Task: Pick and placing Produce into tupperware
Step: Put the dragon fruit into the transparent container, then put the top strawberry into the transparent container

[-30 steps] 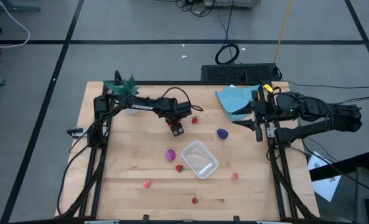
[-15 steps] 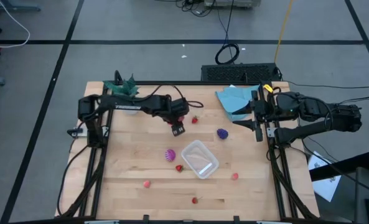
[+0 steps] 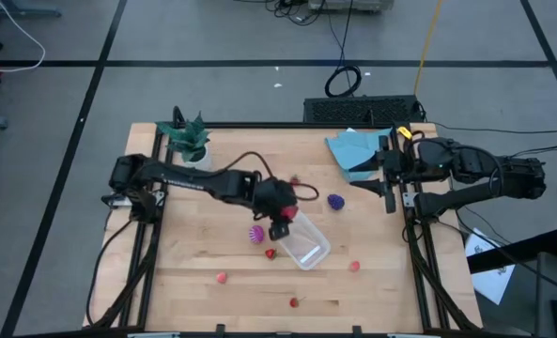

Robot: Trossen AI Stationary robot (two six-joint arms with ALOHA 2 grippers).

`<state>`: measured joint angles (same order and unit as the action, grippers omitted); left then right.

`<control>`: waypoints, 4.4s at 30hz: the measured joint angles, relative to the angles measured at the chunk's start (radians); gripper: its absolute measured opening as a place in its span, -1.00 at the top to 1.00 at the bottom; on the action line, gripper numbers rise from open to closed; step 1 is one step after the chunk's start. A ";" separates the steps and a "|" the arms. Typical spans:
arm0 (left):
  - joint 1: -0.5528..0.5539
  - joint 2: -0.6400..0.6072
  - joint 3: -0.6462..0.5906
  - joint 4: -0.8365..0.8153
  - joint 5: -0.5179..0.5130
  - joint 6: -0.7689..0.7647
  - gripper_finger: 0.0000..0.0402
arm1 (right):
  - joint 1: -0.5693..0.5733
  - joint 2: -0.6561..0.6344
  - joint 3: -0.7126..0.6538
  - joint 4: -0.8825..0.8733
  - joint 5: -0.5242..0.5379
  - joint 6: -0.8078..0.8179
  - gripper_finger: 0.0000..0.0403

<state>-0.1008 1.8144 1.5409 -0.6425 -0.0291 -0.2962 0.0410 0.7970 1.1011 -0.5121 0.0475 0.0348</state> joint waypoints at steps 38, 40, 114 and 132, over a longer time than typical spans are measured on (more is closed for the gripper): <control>-0.042 0.445 0.432 -0.328 0.009 -0.084 -0.17 | -0.126 -0.095 0.000 0.056 0.008 -0.107 0.25; -0.033 0.452 0.432 -0.321 0.009 -0.085 -0.17 | -0.126 -0.094 0.000 0.053 0.007 -0.107 0.25; -0.015 0.492 0.819 -0.666 -0.085 -0.059 -0.48 | -0.124 -0.094 0.001 0.003 0.000 -0.066 0.25; 0.206 0.442 0.706 -0.621 -0.251 0.085 -0.48 | -0.124 -0.094 0.001 -0.024 0.000 -0.073 0.25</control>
<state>0.1053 2.2565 2.2468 -1.2635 -0.2800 -0.2112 -0.0834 0.7025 1.1019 -0.5357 0.0471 -0.0379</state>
